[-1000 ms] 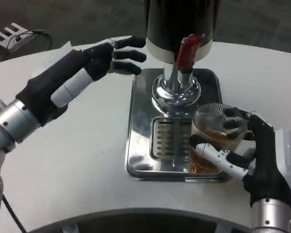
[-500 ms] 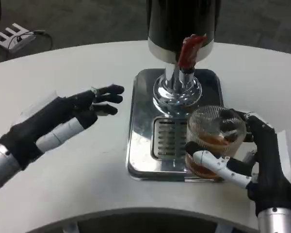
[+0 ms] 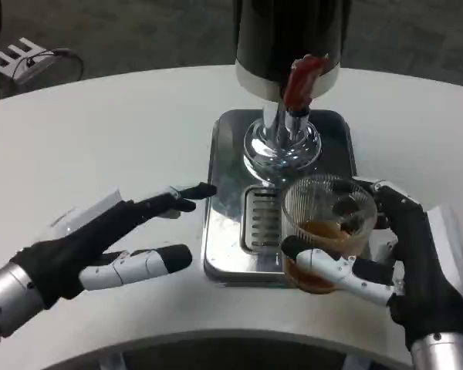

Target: Grasp the cup under the faucet to collect the drink, then remove the cup.

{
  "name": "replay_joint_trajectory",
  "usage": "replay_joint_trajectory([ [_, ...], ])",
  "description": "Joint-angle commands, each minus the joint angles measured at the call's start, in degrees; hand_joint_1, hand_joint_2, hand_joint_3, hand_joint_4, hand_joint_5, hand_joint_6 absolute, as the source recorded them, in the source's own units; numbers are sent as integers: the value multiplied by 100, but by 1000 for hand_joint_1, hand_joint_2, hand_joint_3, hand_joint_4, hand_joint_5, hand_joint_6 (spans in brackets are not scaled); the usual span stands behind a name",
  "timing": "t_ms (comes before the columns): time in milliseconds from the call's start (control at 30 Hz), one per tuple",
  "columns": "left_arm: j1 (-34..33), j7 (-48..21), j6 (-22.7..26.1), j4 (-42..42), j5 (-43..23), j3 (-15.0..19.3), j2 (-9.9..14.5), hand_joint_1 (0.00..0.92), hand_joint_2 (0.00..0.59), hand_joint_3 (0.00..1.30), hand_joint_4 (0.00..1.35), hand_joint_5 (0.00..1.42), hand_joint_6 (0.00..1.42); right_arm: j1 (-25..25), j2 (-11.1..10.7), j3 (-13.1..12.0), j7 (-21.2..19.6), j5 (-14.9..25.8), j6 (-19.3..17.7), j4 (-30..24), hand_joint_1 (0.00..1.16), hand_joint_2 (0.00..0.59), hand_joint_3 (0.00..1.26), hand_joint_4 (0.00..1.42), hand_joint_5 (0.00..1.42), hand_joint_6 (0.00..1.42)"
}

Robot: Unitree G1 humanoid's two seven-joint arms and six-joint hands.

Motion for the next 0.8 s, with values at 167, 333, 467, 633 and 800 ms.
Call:
replay_joint_trajectory([
  [167, 481, 350, -201, -680, 552, -93, 240, 0, 30, 56, 0, 47, 101, 149, -114, -33, 268, 31, -114, -587, 957, 162, 819, 943, 1128, 1329],
  [333, 859, 640, -123, -1201, 800, -4, 279, 0, 31, 1, 0, 0, 43, 364, -101, 49, 471, 31, -95, -899, 959, 160, 821, 947, 1133, 1334],
  [467, 1221, 820, 3, -1632, 932, 77, 304, 0, 31, 0, 0, 0, 17, 456, -93, 115, 573, -17, -101, -1031, 957, 165, 836, 959, 1147, 1336],
  [633, 1573, 974, 60, -1975, 1015, 160, 300, 0, 30, 0, 0, 0, 12, 555, -75, 196, 652, -70, -81, -1188, 956, 166, 837, 959, 1147, 1336],
  [800, 1979, 1120, 229, -2444, 1206, 245, 265, 0, 30, 0, 0, 0, 0, 679, -96, 212, 721, -118, -101, -1358, 956, 167, 837, 959, 1147, 1336],
])
